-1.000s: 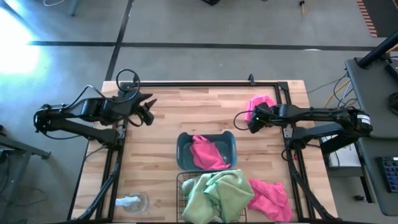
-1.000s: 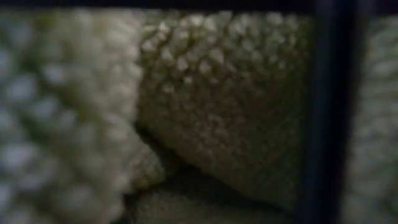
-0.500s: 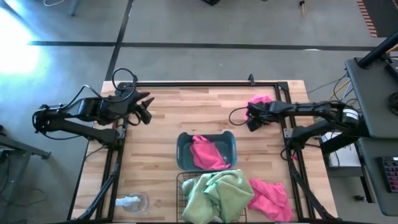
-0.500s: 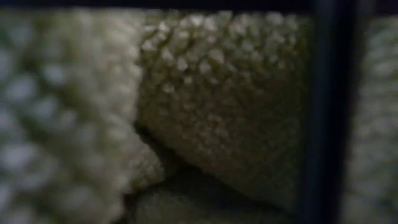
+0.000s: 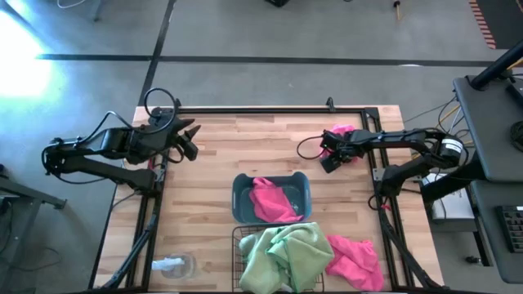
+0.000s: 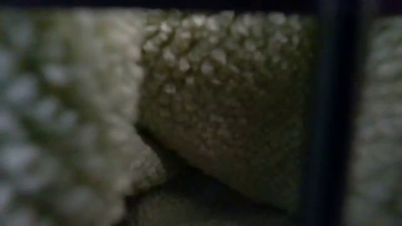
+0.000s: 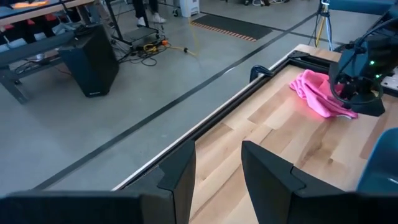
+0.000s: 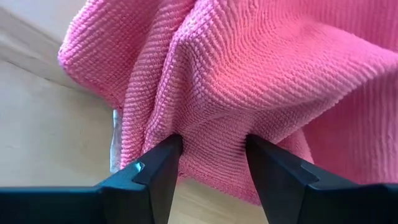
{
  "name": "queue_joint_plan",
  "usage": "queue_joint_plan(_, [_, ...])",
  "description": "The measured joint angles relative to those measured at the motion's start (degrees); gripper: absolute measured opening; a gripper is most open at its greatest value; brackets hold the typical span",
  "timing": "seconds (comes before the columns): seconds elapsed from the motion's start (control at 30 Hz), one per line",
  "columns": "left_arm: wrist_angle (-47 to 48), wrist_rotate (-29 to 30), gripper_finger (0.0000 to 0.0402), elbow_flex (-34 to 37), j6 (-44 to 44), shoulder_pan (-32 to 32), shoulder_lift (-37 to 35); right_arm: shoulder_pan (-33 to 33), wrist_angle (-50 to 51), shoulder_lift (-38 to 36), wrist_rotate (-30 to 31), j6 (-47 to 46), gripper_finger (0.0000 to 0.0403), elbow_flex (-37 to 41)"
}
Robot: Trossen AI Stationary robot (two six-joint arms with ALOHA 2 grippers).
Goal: Sort microfiber towel by color & place in baskets
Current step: Put the top pink microfiber towel into the blue bin
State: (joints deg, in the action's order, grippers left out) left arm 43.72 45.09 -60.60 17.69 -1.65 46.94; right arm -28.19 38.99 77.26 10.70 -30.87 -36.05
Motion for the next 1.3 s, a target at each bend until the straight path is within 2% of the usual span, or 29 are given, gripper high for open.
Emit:
queue_joint_plan(0.13, [-0.2,1.0,0.0116,0.0,1.1,0.0,0.0,0.0,-0.3,-2.5,-1.8,0.8,0.0159,-0.5])
queue_joint_plan(0.3, [-1.3,1.1,0.0116,0.0,1.9,0.0,0.3,0.0,-0.3,-4.9,-4.0,1.5,0.0108,-1.0])
queue_joint_plan(0.63, [-1.7,1.0,0.0115,0.0,6.1,0.0,1.6,0.0,-0.4,-7.1,-3.9,2.5,0.0016,-1.0])
queue_joint_plan(0.83, [-2.6,1.0,0.0116,0.0,7.3,0.0,2.9,0.1,-0.4,-8.4,-3.9,2.4,0.0009,-1.0])
queue_joint_plan(0.97, [-4.1,0.9,0.0115,0.0,7.3,0.0,3.8,0.1,-0.3,-10.2,-6.0,2.4,0.0009,-2.5])
queue_joint_plan(1.3, [-6.7,0.9,0.0115,0.0,8.5,0.0,6.2,0.8,-0.4,-18.2,-6.4,3.2,0.0009,-14.2])
